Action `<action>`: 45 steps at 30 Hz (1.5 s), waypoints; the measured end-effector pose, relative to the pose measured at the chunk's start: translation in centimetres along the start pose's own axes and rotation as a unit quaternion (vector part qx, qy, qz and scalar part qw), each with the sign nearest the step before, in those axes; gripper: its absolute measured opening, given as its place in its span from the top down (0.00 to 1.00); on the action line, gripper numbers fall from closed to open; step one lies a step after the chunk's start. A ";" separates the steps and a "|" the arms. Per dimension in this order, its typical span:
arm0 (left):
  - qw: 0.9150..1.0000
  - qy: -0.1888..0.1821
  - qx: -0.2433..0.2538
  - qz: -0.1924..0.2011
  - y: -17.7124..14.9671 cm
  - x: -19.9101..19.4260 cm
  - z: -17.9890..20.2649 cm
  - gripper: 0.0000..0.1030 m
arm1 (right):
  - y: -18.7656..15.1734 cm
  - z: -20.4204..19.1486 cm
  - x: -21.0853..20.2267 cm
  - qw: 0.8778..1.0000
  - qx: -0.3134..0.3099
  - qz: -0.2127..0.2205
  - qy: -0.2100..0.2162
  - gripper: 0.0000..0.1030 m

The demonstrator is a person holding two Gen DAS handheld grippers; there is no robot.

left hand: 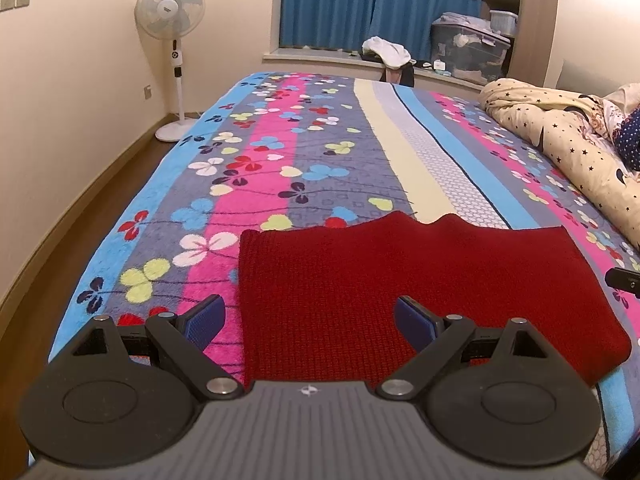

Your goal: Fold small clothes

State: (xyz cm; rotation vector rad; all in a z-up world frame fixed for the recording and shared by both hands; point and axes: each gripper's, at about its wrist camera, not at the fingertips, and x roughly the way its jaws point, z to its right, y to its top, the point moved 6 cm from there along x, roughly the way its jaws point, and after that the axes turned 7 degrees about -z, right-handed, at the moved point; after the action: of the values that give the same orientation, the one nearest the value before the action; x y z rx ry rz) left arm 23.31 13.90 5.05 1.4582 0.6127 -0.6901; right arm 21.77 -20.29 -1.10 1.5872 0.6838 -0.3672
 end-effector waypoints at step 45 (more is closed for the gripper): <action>0.994 0.043 -0.089 -0.047 -0.7 1.3 -8.2 0.08 | -8.9 -26.0 4.5 0.925 -0.335 0.013 0.179 0.45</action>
State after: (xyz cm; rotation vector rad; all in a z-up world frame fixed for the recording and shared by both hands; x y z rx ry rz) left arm 24.02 21.98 3.36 1.3044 0.7948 -0.6316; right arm 15.61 6.22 -7.09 1.0044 0.9440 0.1822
